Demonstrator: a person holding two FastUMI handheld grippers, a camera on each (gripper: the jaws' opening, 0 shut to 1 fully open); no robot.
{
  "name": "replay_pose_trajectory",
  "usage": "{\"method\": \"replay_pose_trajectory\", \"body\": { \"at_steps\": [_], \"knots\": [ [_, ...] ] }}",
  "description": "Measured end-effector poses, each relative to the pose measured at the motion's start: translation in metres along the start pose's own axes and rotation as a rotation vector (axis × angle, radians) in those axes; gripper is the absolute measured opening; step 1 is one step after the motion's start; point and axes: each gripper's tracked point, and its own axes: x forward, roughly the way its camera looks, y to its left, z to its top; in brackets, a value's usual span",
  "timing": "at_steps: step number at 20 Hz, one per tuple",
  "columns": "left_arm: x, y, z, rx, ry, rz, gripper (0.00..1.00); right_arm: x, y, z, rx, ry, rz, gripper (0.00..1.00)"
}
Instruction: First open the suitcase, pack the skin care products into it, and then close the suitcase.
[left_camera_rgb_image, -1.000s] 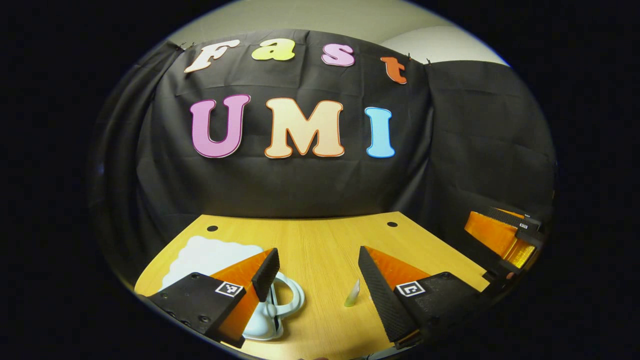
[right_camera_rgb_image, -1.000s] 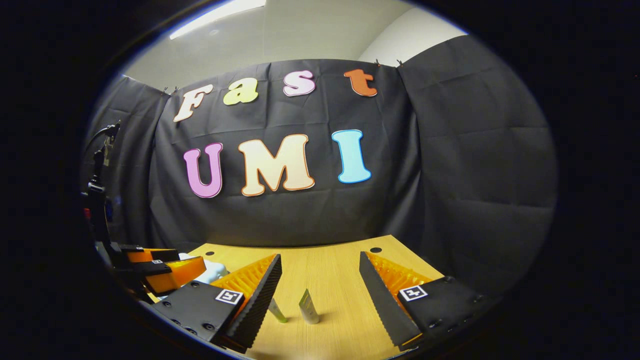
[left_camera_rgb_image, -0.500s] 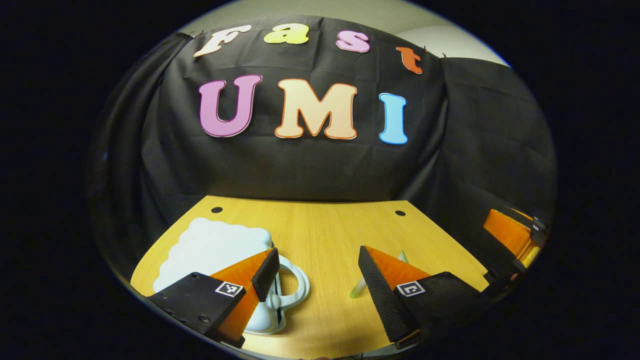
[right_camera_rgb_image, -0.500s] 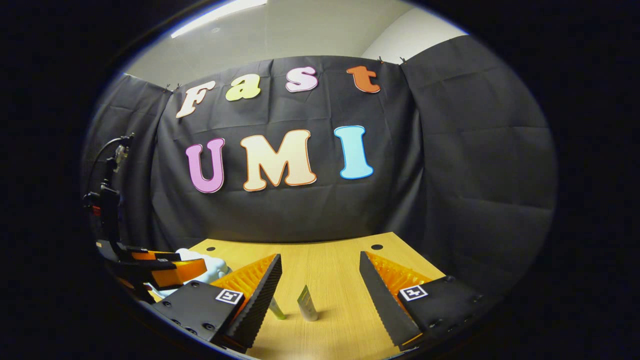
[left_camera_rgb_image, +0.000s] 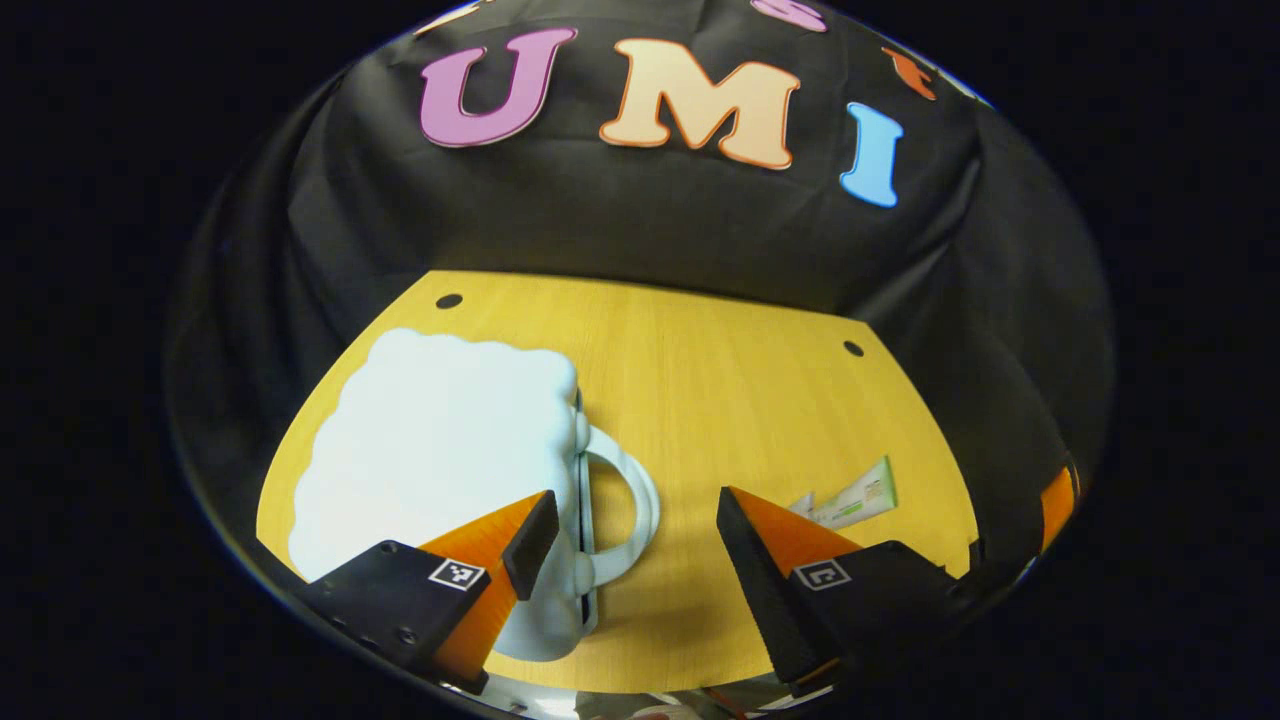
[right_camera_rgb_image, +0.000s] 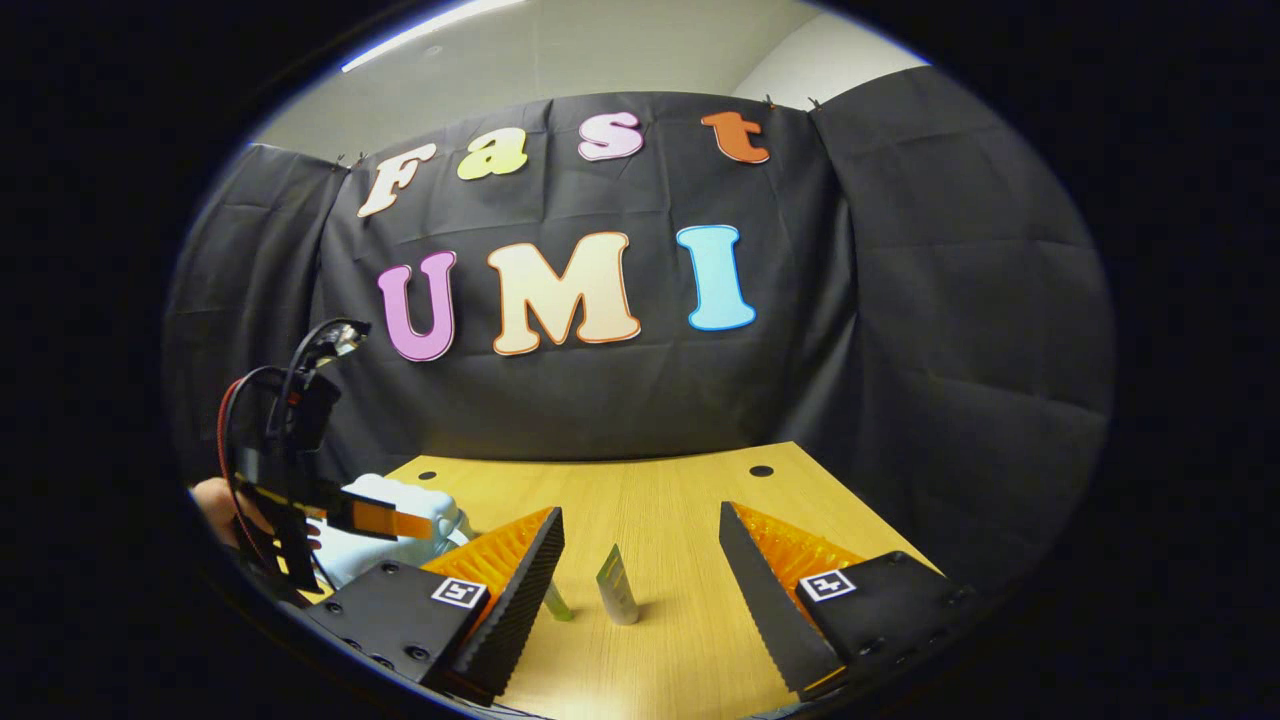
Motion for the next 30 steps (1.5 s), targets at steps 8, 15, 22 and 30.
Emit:
{"method": "replay_pose_trajectory", "body": {
  "at_steps": [8,15,22,30],
  "knots": [
    [0.045,-0.013,-0.008,0.005,0.289,-0.032,0.96,0.002,-0.011,-0.023,0.021,0.063,-0.014,0.97],
    [0.074,-0.012,-0.025,0.027,0.472,0.028,0.95,0.002,-0.033,-0.035,0.052,0.100,-0.060,0.97],
    [0.096,-0.004,-0.040,0.030,0.584,0.119,0.81,0.006,-0.049,-0.041,0.070,0.119,-0.083,0.98],
    [0.117,0.006,-0.057,0.009,0.665,0.163,0.46,0.011,-0.061,-0.048,0.066,0.137,-0.097,0.98]
  ]
}}
